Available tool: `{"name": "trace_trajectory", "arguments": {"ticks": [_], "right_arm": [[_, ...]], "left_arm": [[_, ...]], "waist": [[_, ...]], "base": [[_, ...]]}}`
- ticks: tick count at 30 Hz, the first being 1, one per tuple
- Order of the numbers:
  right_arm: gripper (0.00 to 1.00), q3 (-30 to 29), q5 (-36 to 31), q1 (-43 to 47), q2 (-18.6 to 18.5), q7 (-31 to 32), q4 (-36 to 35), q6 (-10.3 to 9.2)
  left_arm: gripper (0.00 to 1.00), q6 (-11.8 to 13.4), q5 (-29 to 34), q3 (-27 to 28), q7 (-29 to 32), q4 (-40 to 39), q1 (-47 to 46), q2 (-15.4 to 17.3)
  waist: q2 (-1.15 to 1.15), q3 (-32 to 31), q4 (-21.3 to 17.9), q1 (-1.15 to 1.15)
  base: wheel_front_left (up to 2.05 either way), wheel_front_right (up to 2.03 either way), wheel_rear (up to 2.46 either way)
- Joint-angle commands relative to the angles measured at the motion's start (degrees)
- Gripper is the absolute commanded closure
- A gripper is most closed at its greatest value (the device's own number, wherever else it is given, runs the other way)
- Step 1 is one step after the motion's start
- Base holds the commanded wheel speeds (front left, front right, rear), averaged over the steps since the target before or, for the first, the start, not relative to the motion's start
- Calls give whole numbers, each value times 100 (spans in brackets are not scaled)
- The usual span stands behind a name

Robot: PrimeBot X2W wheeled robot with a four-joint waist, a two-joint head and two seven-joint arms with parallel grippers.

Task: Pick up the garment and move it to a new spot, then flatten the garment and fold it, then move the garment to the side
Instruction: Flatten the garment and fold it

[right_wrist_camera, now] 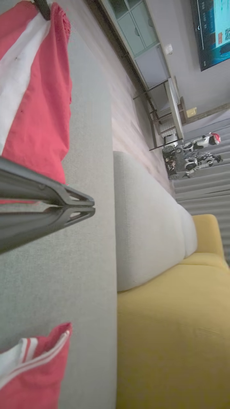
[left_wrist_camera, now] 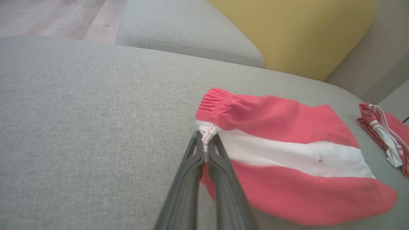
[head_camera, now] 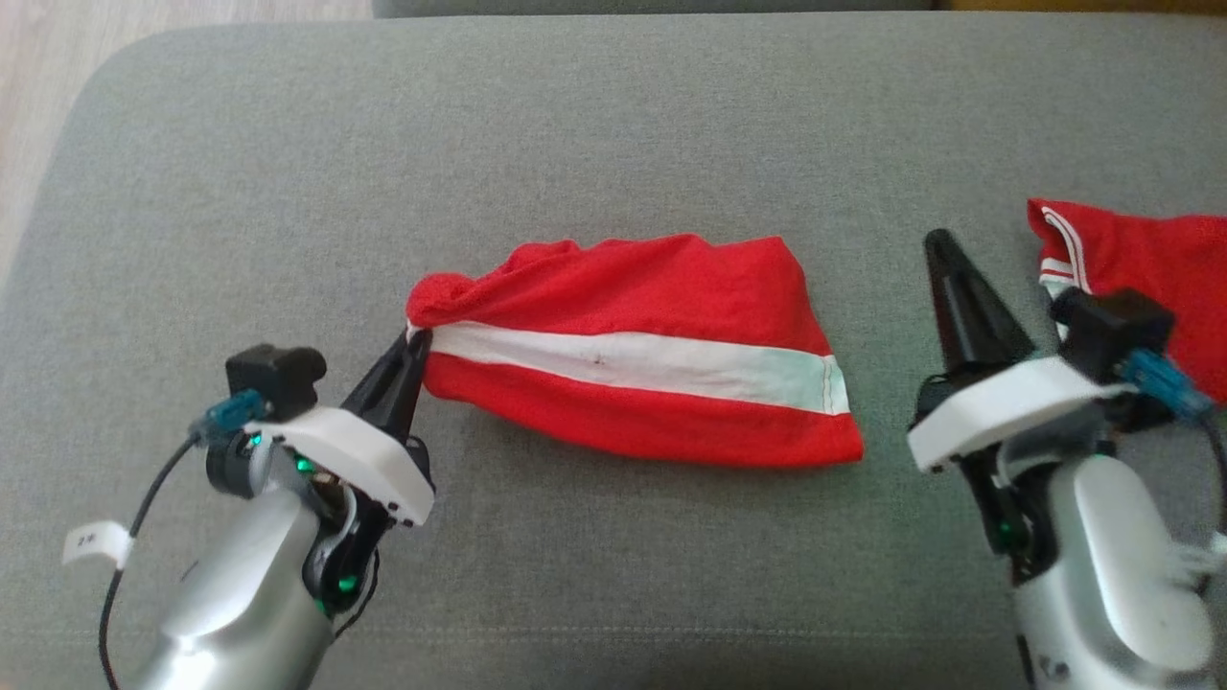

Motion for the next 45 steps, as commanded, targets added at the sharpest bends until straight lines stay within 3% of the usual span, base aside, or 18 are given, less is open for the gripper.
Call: {"name": "trace_trajectory", "arguments": {"ticks": [1,2,11,17,39,45], "right_arm": [[57,23,-134,70,15,-34,-514,-4],[0,-29,-203,143,21,-46,-712,-4],[0,-415,-636,1185,82,257,-2132,-4],[0,-546,-524,1779,86,382,-2483,-4],[0,-510,-476,1891,87,467,-2511,-4],[0,-414,-473,1619,87,534,-2039,-4]], "left_arm": [[100,53,-29,211,2,-195,-110,203],[100,66,-40,212,13,-211,-88,209],[100,175,-112,206,72,-269,104,269],[100,199,-148,170,101,-255,194,265],[100,271,-206,92,156,-294,242,305],[100,276,-207,61,174,-319,174,295]], "waist": [[0,-22,-15,0],[0,-35,-21,0],[0,-165,-139,0],[0,-269,-150,0],[0,-327,-120,0],[0,-242,-82,0]], "base": [[0,0,0],[0,0,0],[0,0,0],[0,0,0],[0,0,0],[0,0,0]]}}
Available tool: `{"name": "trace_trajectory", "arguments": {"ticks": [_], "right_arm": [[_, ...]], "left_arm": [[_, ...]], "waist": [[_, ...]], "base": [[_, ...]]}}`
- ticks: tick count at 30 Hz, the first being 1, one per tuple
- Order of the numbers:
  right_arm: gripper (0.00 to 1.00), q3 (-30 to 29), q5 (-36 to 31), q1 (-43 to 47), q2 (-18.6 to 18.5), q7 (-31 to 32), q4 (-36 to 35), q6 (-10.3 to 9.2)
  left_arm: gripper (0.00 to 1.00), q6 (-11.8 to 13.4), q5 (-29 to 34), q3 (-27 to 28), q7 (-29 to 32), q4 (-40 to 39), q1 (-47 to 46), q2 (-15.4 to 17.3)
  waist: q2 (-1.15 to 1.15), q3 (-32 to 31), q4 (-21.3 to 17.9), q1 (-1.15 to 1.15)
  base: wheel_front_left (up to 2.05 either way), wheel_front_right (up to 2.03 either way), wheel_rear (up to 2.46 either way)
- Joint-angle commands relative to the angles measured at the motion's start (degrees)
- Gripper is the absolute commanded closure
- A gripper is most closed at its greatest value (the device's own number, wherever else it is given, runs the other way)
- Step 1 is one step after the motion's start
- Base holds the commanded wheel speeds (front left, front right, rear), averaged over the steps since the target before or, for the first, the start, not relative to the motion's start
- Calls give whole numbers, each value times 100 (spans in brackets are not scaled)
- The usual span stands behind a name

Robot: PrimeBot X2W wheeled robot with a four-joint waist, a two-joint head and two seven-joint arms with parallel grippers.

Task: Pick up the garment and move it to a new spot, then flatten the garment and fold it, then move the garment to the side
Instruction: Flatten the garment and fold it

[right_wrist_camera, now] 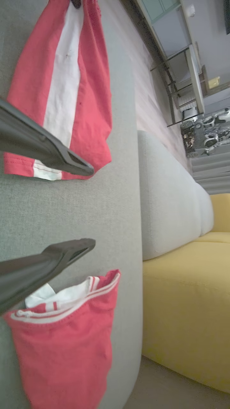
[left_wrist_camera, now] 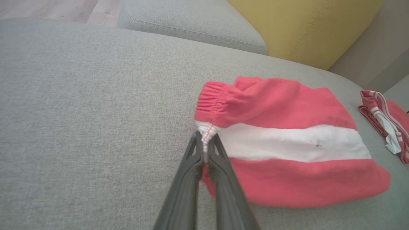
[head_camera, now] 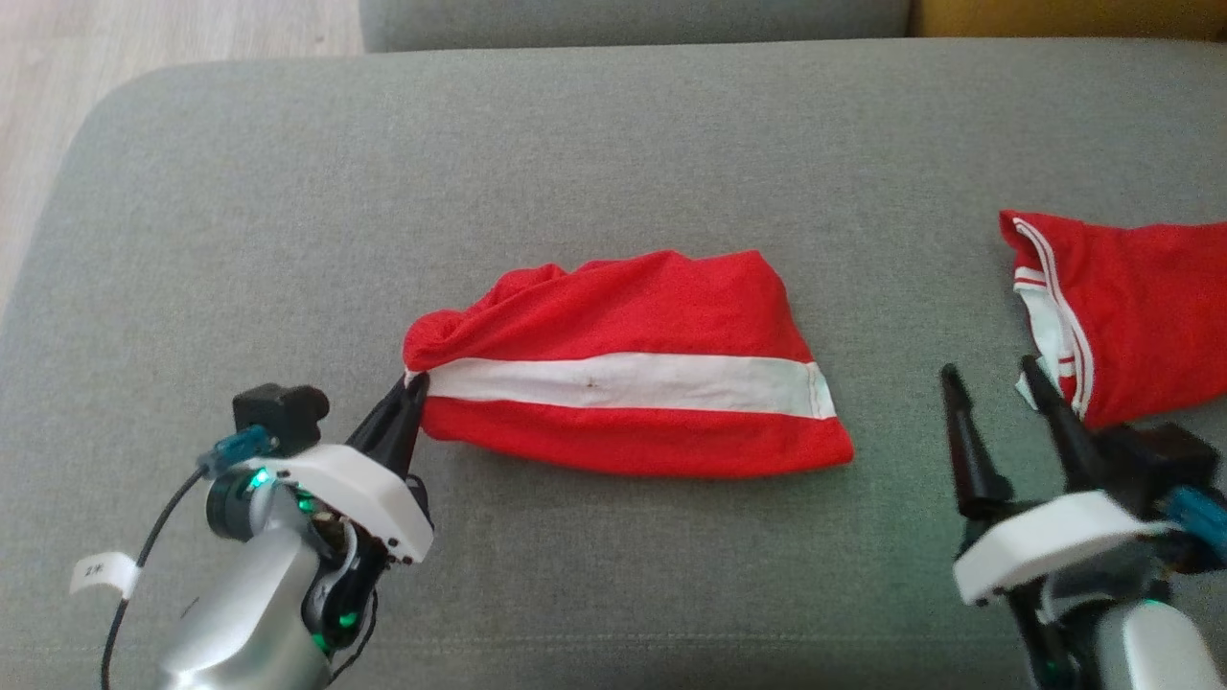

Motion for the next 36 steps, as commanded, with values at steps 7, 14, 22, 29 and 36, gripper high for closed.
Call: {"name": "trace_trajectory", "arguments": {"ticks": [7,14,22,29,36], "right_arm": [[0,603,98,-856,-28,48,1174,-4],[0,1092,296,-1546,-28,-70,2618,-4],[100,1290,645,-1914,-28,-232,3463,-4],[100,1388,712,-2064,-28,-575,3545,-4],[100,1236,490,-2121,-60,-832,2979,-4]], "left_arm": [[100,15,-12,138,-7,-167,-399,109],[100,-30,-3,110,-57,-104,-527,68],[100,-68,-18,97,-110,-19,-589,32],[100,-83,-24,101,-163,24,-603,31],[100,-56,60,171,-248,-231,-644,138]], "waist": [[0,227,159,0],[0,416,219,0],[0,497,257,0],[0,509,234,0],[0,443,188,0]], "base": [[0,0,0],[0,0,0],[0,0,0],[0,0,0],[0,0,0]]}}
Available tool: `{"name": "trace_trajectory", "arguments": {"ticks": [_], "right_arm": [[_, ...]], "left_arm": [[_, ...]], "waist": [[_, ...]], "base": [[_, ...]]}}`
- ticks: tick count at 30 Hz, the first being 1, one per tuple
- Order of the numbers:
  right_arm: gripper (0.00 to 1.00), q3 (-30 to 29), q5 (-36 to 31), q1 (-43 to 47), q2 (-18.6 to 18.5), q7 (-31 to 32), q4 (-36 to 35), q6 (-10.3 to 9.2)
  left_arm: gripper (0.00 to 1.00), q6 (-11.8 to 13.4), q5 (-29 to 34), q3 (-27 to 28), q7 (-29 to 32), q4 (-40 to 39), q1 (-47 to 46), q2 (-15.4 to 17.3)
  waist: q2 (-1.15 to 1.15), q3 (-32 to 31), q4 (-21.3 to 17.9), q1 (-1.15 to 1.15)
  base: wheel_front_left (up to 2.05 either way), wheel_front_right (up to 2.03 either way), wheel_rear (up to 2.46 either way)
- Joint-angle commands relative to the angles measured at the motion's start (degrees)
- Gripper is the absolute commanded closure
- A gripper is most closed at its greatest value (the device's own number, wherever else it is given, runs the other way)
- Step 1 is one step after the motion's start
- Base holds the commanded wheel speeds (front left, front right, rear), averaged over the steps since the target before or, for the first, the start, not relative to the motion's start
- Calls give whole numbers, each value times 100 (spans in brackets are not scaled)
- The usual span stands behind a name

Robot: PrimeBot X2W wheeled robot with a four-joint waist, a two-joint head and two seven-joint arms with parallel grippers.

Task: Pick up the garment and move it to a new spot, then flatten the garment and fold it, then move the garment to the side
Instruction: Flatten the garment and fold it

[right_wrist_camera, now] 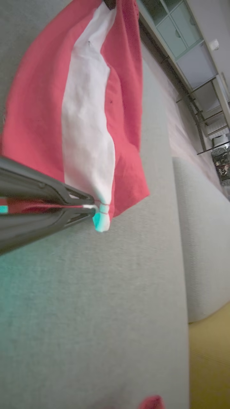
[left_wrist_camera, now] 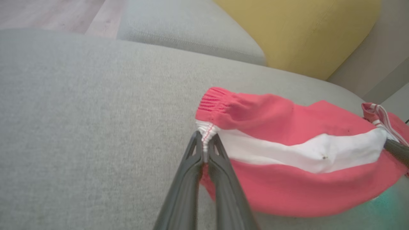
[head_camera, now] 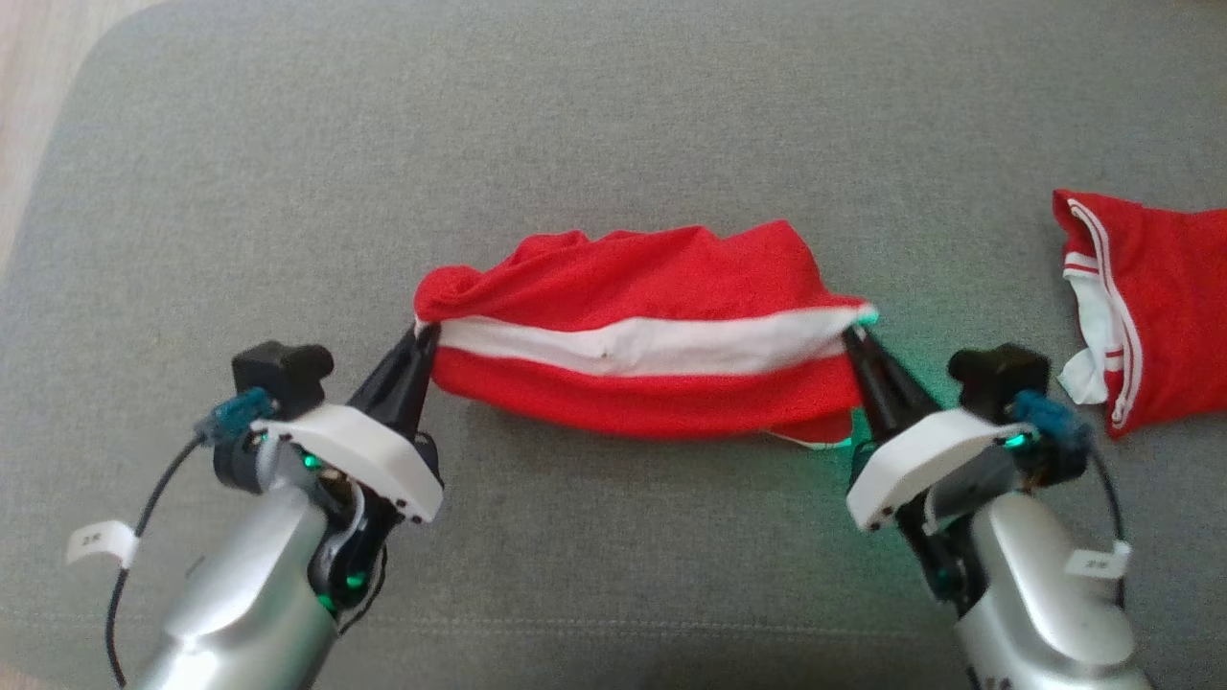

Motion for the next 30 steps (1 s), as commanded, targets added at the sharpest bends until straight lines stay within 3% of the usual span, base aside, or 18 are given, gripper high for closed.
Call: {"name": "trace_trajectory", "arguments": {"ticks": [1,8,21,30], "right_arm": [[100,64,-70,-239,-49,-73,-311,-4],[100,-302,-189,-331,-156,50,-1433,-4],[100,-928,-343,-1032,-430,903,-3908,-4],[100,-1231,-236,-1017,-423,1402,-4490,-4]], "left_arm": [[100,13,40,260,-70,-244,-314,220],[100,190,96,411,96,-1106,-398,607],[100,443,-119,743,1470,-2981,-1381,1288],[100,631,-274,857,1826,-3536,-1553,1360]], "waist": [[0,-24,-12,0],[0,-243,-81,0],[0,-824,-85,0],[0,-1047,-124,0]], "base": [[0,0,0],[0,0,0],[0,0,0],[0,0,0]]}}
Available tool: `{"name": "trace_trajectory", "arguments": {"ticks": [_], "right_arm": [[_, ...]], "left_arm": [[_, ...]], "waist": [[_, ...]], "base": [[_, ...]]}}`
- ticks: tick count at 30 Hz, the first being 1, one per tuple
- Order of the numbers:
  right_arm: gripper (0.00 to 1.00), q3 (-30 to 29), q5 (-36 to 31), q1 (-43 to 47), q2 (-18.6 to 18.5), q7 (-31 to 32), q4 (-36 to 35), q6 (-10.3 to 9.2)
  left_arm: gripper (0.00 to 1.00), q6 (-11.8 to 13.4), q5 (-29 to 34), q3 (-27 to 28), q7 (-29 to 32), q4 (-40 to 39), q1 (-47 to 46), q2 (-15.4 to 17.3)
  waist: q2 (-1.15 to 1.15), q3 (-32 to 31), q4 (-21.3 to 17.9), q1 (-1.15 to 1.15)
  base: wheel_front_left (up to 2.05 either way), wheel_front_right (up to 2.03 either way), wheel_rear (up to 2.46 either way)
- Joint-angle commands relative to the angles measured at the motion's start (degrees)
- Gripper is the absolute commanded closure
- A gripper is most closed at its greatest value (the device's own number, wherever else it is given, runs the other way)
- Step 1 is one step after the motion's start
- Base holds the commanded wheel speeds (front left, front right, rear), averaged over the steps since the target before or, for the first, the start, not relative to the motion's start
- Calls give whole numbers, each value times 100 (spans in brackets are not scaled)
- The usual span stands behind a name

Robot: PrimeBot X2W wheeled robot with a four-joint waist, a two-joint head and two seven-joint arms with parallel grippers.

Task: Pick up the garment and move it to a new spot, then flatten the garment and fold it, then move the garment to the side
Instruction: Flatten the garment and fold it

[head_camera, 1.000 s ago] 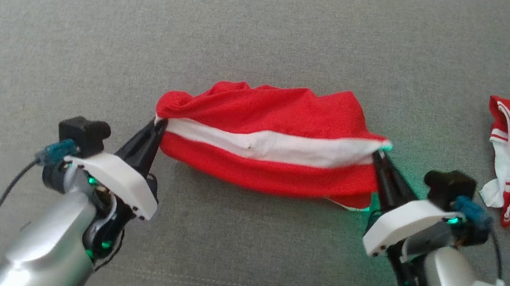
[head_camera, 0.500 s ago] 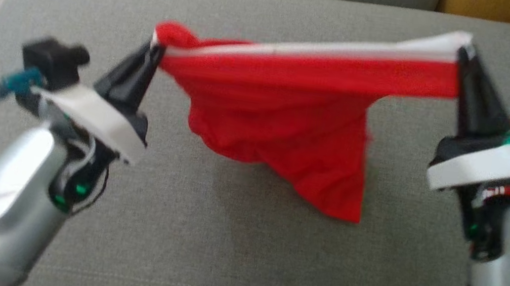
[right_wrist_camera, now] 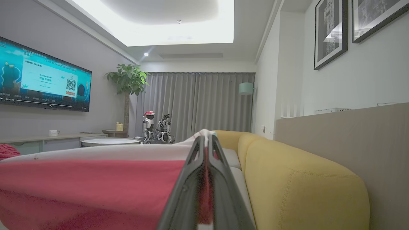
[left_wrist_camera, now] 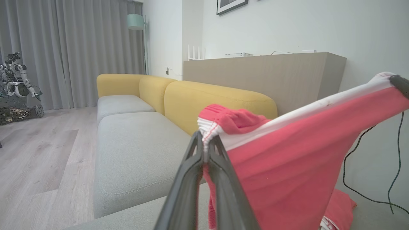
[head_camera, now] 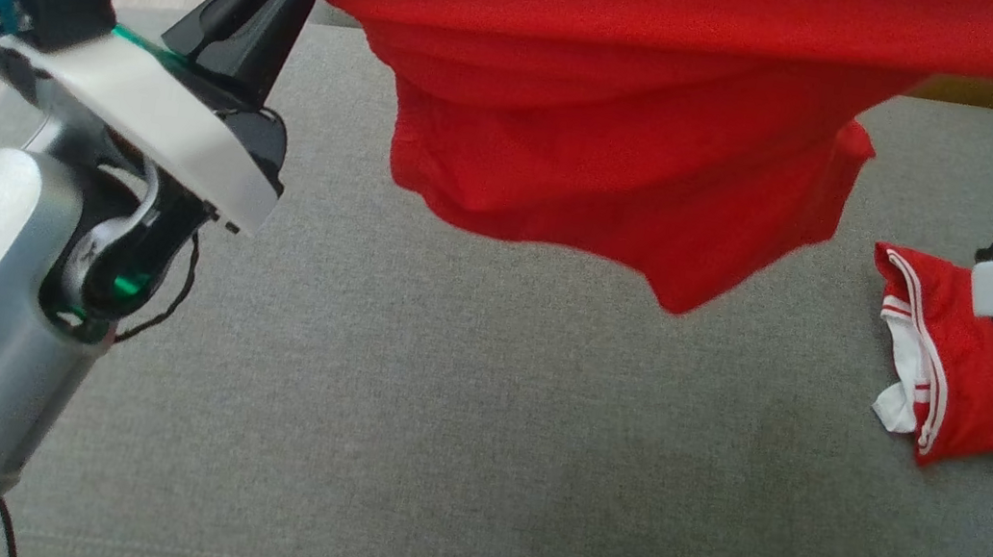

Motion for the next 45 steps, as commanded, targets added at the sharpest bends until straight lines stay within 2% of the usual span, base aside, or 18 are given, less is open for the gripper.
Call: {"name": "trace_trajectory", "arguments": {"ticks": [1,7,12,17,23,28,32,37,42,45], "right_arm": [[100,38,56,-129,-4,88,-199,-4],[100,-12,218,-133,48,204,-5,-4],[100,103,472,-812,19,169,818,-4],[100,302,627,-2145,29,-213,2163,-4],[100,635,647,-3763,219,-1203,4012,-4],[100,1057,680,-4428,362,-1710,5729,-4],[100,1492,979,-4467,404,-1876,6812,-4],[100,2218,1708,-4028,408,-2017,7454,-4],[100,2449,2230,-3259,409,-2308,7717,-4],[100,2491,2357,-2888,409,-2441,7730,-4]], "left_arm": [[100,52,-45,361,41,-163,-336,263],[100,72,-143,400,23,-92,-387,188],[100,-79,-154,413,-133,555,-902,-43],[100,-335,-16,403,-504,1841,-1893,-429],[100,-606,175,459,-1266,3559,-3176,-891],[100,-779,176,383,-1636,4987,-3565,-1258],[100,-892,-70,456,-1789,5884,-3355,-1540],[100,-972,-407,577,-1903,6488,-2764,-1786],[100,-986,-650,427,-1944,6213,-1854,-1924],[100,-987,-681,330,-1950,5890,-1429,-1874]], "waist": [[0,-12,-8,0],[0,67,-28,0],[0,372,-38,0],[0,829,-58,0],[0,1281,-143,0],[0,1538,-213,0],[0,1753,-246,0],[0,1950,-218,0],[0,1919,-161,0],[0,1846,-125,0]], "base": [[0,0,0],[0,0,0],[0,0,0],[0,0,0],[0,0,0],[0,0,0],[0,0,0],[0,0,0],[0,0,0],[0,0,0]]}}
